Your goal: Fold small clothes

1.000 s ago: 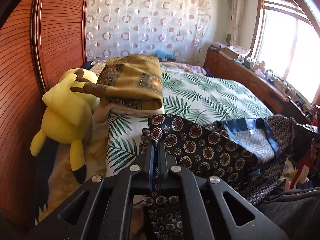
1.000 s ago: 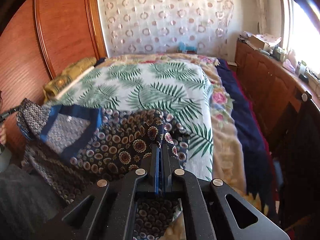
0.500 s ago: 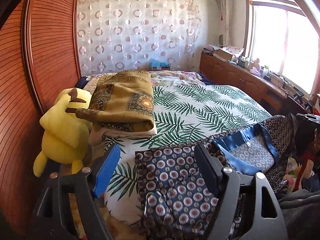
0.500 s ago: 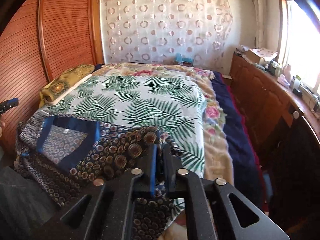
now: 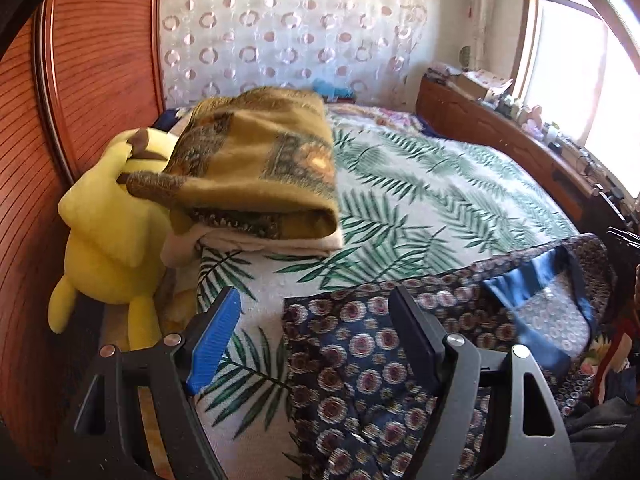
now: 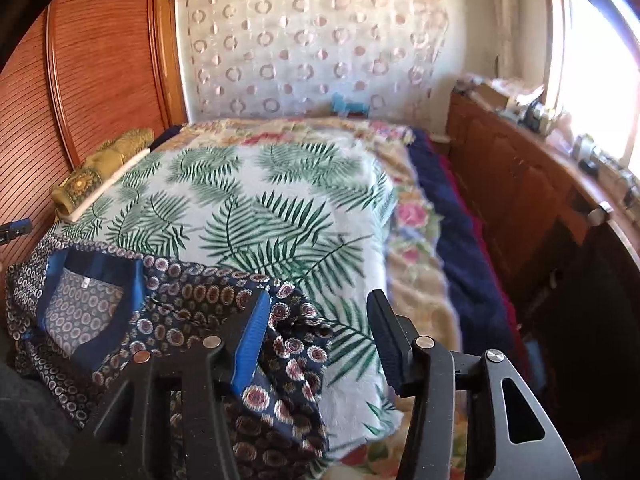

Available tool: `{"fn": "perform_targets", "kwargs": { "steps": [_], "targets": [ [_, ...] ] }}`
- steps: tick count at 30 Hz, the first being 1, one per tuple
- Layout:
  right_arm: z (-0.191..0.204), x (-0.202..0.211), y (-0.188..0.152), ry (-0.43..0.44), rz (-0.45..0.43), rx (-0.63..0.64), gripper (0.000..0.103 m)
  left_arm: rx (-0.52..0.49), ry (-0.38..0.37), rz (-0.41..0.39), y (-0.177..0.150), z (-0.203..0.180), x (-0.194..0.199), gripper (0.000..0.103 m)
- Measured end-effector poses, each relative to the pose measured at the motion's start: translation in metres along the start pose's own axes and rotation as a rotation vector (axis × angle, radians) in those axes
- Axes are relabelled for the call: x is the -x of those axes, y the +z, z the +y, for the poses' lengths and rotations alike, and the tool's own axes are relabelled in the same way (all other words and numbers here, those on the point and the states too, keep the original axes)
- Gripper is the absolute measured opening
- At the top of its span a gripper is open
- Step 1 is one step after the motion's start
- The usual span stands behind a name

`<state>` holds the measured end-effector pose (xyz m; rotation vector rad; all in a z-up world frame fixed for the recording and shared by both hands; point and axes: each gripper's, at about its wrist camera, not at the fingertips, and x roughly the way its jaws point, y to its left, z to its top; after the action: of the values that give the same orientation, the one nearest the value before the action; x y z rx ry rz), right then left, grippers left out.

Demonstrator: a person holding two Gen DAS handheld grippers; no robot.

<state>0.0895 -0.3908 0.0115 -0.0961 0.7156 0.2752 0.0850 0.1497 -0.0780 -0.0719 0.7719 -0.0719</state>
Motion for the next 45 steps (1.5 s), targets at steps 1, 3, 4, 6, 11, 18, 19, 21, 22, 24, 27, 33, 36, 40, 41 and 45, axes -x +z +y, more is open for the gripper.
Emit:
{"fn": "perform_targets", "kwargs": {
  "steps": [1, 3, 4, 6, 11, 18, 19, 21, 22, 24, 27, 33, 36, 40, 41, 45],
  "targets": [
    [-0.001, -0.006, 0.002, 0.004, 0.01, -0.007, 0.052, 0.002, 0.004, 0.008, 0.0, 0.001, -0.003, 0.077],
    [0.001, -0.024, 0.004, 0.032, 0.033, -0.023, 0.052, 0.006, 0.003, 0.023, -0.001, 0.004, -0.009, 0.077],
    [0.002, -0.03, 0.006, 0.04, 0.034, -0.03, 0.052, 0.008, 0.003, 0.029, -0.001, 0.005, -0.012, 0.077],
    [0.006, -0.041, 0.01, 0.064, 0.039, -0.04, 0.052, 0.014, 0.003, 0.043, -0.002, 0.008, -0.017, 0.077],
    [0.018, -0.063, 0.011, 0.085, 0.084, -0.018, 0.052, 0.022, -0.012, 0.075, -0.006, 0.007, -0.027, 0.077],
    [0.012, -0.058, 0.013, 0.066, 0.067, -0.032, 0.052, 0.027, -0.032, 0.103, -0.012, 0.007, -0.033, 0.077],
    [0.011, -0.053, 0.014, 0.069, 0.051, -0.038, 0.053, 0.028, -0.033, 0.106, -0.012, 0.007, -0.033, 0.077],
    [0.011, -0.042, 0.016, 0.076, 0.019, -0.035, 0.057, 0.028, -0.035, 0.108, -0.014, 0.007, -0.034, 0.077],
    [0.013, -0.042, 0.015, 0.077, 0.012, -0.032, 0.063, 0.027, -0.037, 0.108, -0.014, 0.006, -0.034, 0.075],
    [0.017, -0.043, 0.012, 0.076, 0.02, -0.02, 0.068, 0.025, -0.04, 0.113, -0.014, 0.004, -0.036, 0.072],
    [0.016, -0.058, 0.006, 0.064, 0.069, -0.014, 0.068, 0.022, -0.054, 0.122, -0.016, 0.002, -0.038, 0.061],
    [0.01, -0.087, 0.0, 0.084, 0.153, -0.035, 0.068, 0.028, -0.11, 0.132, -0.016, 0.0, -0.038, 0.043],
    [0.009, -0.087, 0.005, 0.091, 0.166, -0.034, 0.064, 0.037, -0.14, 0.143, -0.017, 0.0, -0.038, 0.021],
    [0.018, -0.084, 0.008, 0.14, 0.18, 0.011, 0.015, -0.004, -0.132, 0.138, -0.019, -0.011, -0.031, 0.009],
    [0.019, -0.081, 0.007, 0.135, 0.173, 0.024, 0.014, -0.007, -0.121, 0.124, -0.018, -0.014, -0.026, 0.009],
    [0.02, -0.055, 0.013, 0.134, 0.093, 0.019, 0.011, -0.024, -0.193, 0.026, -0.005, -0.025, 0.012, 0.008]
  ]
}}
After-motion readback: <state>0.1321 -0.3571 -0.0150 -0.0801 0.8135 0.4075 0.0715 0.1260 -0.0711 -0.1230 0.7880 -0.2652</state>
